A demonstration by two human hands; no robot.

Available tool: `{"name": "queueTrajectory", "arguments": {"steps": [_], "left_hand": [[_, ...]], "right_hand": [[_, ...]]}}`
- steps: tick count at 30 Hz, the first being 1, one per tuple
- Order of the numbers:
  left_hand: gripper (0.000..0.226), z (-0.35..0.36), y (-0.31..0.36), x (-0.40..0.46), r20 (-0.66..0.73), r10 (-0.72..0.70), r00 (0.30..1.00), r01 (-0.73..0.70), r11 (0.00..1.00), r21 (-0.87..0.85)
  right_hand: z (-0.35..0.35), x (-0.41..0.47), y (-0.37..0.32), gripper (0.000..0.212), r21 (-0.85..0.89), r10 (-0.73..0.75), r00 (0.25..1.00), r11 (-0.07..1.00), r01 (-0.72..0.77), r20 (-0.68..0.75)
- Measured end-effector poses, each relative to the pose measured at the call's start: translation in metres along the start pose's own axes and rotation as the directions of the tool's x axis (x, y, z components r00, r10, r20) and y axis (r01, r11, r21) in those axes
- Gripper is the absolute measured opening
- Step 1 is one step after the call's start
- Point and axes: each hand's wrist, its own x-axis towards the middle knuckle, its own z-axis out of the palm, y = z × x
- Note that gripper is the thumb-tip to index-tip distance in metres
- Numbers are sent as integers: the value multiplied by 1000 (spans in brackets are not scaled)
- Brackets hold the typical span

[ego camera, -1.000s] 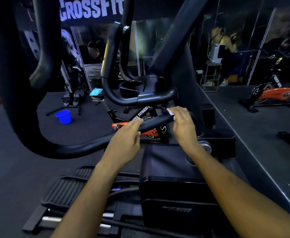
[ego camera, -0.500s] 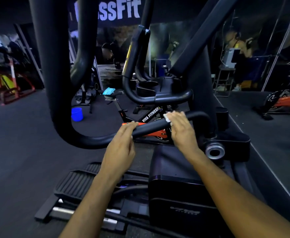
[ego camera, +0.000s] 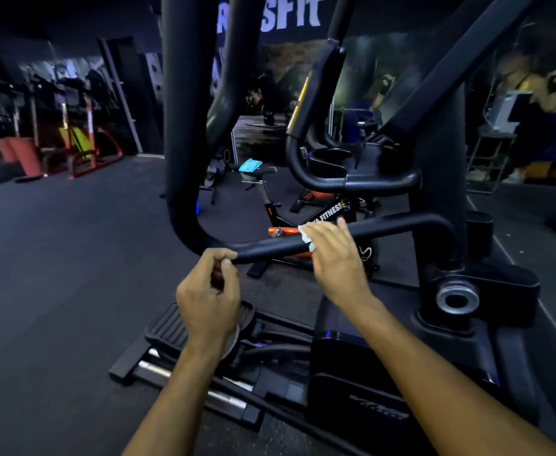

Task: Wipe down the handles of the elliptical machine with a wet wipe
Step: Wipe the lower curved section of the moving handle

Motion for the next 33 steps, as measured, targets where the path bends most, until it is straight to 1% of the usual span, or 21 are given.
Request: {"name": "queueTrajectory", "arguments": {"steps": [3, 6, 8, 10, 11, 12, 14, 15, 20, 22, 23, 24, 25, 26, 27, 28, 29, 30, 31, 32, 33], "left_hand": [[18, -7, 3, 1, -65, -74, 995, 69, 995, -73], [16, -12, 0, 2, -103, -111, 989, 102, 991, -87], [16, -15, -3, 3, -124, -123, 985, 112, 990, -89], [16, -18, -6, 4, -147, -145, 978, 132, 987, -94], [16, -19, -6, 4, -157, -154, 976, 140, 985, -99], [16, -20, -7, 5, -162, -163, 973, 147, 984, -104], [16, -25, -7, 6, -181, -172, 968, 154, 982, -107], [16, -27, -7, 7, -195, -176, 965, 157, 982, -109], [15, -36, -6, 13, -223, -202, 954, 172, 974, -150], [15, -38, -5, 16, -218, -206, 954, 174, 972, -158], [15, -40, -4, 18, -222, -210, 952, 176, 971, -163], [14, -43, -5, 20, -221, -209, 953, 175, 971, -166], [14, -46, -5, 21, -220, -207, 953, 172, 971, -168], [14, -49, -6, 23, -217, -200, 956, 165, 972, -165], [14, -52, -8, 24, -216, -193, 957, 160, 974, -159], [14, -55, -11, 23, -228, -192, 955, 158, 975, -158], [14, -58, -14, 24, -236, -194, 952, 160, 975, -156], [14, -59, -16, 23, -246, -202, 948, 170, 974, -147], [13, -59, -19, 24, -255, -204, 945, 174, 975, -137], [13, -58, -22, 24, -259, -198, 945, 169, 977, -133], [13, -52, -23, 23, -261, -204, 944, 168, 974, -152]], "right_hand": [[13, 3, -25, 43, 19, -87, 994, 996, 86, 61], [26, 4, -53, 46, 40, -156, 979, 988, 152, 134], [38, 9, -80, 45, 90, -182, 972, 981, 170, 151], [47, 19, -104, 42, 166, -159, 979, 976, 138, 125], [48, 26, -118, 41, 240, -99, 987, 968, 67, 126], [45, 33, -132, 39, 341, -6, 988, 939, -48, 154], [39, 45, -158, 35, 516, 176, 962, 816, -260, 207], [36, 53, -169, 35, 560, 245, 948, 765, -319, 205], [32, 84, -194, 28, 730, 502, 836, 483, -484, 222], [29, 85, -192, 26, 794, 537, 803, 356, -493, 258], [25, 80, -189, 23, 813, 514, 825, 360, -458, 236], [18, 73, -184, 20, 807, 448, 882, 462, -367, 145], [11, 67, -177, 18, 752, 314, 949, 621, -222, 21], [2, 64, -168, 17, 659, 116, 989, 752, -26, -93], [-7, 65, -160, 17, 557, -118, 980, 809, 189, -161], [-15, 75, -155, 16, 443, -371, 911, 797, 412, -180], [-21, 92, -152, 15, 303, -589, 791, 733, 609, -165], [-26, 112, -155, 15, 157, -746, 659, 642, 750, -99], [-28, 130, -159, 17, 3, -836, 549, 549, 836, -10], [-27, 146, -162, 21, -109, -879, 470, 461, 881, 78], [-27, 159, -163, 25, -164, -901, 400, 375, 912, 167]]}}
